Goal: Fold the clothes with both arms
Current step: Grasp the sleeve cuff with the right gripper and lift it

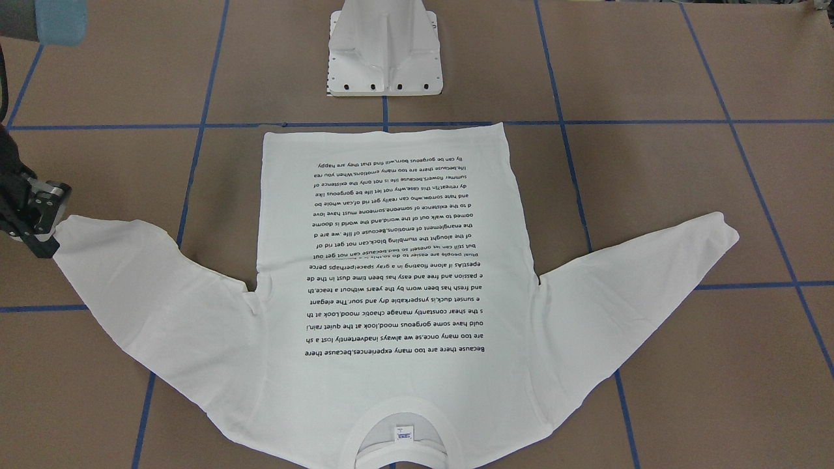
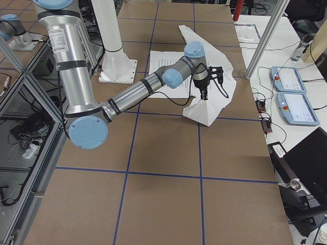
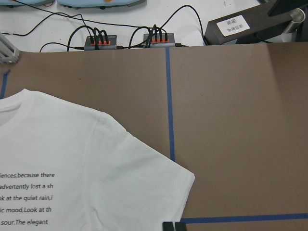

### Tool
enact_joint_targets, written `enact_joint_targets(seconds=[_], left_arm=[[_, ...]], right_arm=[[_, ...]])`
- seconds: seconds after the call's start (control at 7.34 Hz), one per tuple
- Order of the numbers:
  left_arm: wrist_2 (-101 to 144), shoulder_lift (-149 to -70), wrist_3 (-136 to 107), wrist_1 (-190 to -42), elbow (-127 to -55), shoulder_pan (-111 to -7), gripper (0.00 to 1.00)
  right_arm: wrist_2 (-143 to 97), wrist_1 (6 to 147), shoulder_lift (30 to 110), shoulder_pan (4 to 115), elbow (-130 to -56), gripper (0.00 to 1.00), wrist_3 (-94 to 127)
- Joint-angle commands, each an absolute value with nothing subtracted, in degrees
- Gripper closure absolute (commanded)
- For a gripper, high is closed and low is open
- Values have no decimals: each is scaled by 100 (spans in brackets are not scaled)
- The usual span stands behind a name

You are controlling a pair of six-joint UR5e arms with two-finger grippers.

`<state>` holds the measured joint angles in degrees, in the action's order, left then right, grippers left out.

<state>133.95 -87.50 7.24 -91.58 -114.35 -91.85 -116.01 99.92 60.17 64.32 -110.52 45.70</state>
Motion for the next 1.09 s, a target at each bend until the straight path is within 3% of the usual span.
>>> enact_joint_targets(seconds=[0.0, 0.41, 0.82, 0.95], left_arm=[[13395, -8780, 712, -9158, -11400, -9185, 0], [13395, -8780, 712, -9158, -11391, -9176, 0], [13395, -8789, 712, -9167, -11373, -9176, 0], [13395, -8789, 712, -9167, -11364, -9176, 0]], right_arm=[[-11400, 10380, 5058, 6154, -10734, 100, 4588], [-10201, 10327, 3547, 4901, -9340, 100, 5551], [-8743, 8750, 2264, 3713, -6804, 100, 6675], [-8284, 8484, 2102, 3387, -6342, 100, 6888]])
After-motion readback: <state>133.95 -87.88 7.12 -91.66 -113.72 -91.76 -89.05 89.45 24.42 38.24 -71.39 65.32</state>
